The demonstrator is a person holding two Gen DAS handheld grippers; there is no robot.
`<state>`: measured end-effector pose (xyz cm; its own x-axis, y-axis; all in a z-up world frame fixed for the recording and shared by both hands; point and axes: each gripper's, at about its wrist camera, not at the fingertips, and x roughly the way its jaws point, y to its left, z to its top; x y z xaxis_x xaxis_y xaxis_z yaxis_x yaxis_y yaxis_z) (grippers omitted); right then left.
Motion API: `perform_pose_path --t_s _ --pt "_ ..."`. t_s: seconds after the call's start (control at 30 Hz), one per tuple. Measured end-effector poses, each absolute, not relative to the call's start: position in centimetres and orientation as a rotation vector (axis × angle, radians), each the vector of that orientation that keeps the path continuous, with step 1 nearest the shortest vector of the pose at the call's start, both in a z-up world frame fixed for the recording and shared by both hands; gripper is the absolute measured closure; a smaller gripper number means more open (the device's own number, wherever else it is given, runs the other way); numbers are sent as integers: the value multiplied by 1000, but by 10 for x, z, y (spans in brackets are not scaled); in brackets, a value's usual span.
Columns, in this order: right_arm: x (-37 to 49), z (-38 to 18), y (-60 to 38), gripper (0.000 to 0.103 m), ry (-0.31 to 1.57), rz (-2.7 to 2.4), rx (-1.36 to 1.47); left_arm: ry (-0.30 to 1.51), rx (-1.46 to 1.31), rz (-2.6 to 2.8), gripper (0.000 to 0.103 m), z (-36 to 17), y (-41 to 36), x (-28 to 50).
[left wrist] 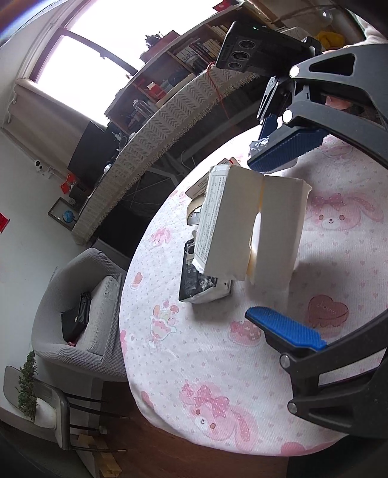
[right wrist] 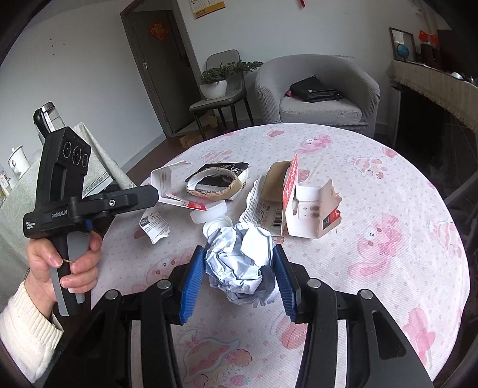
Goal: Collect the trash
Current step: 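Grasp the stacked white tissue boxes with the left gripper while the right grasps crumpled paper, then carry the tissue boxes and paper ball over the green bin and release both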
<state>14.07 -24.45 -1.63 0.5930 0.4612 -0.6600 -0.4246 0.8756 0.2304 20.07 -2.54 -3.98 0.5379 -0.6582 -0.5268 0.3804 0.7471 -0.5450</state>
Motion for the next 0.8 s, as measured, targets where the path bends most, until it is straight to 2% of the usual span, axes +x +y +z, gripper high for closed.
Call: perform_pose_path --t_s 0.3,0.37,0.43,0.5,0.8 --pt "141 -18 -260 56 786 501 71 852 -382 -720 10 -43 -36 207" --pt "142 -17 -263 56 785 496 73 858 -348 -718 12 -43 -43 205" --pt "140 -15 -265 56 781 494 79 856 -327 -718 23 -43 -46 204" --pt "140 -13 -266 56 776 491 80 857 -309 -713 27 -43 -49 202" --pt "142 -2 -259 56 754 479 82 820 -214 -674 28 -35 -57 186"
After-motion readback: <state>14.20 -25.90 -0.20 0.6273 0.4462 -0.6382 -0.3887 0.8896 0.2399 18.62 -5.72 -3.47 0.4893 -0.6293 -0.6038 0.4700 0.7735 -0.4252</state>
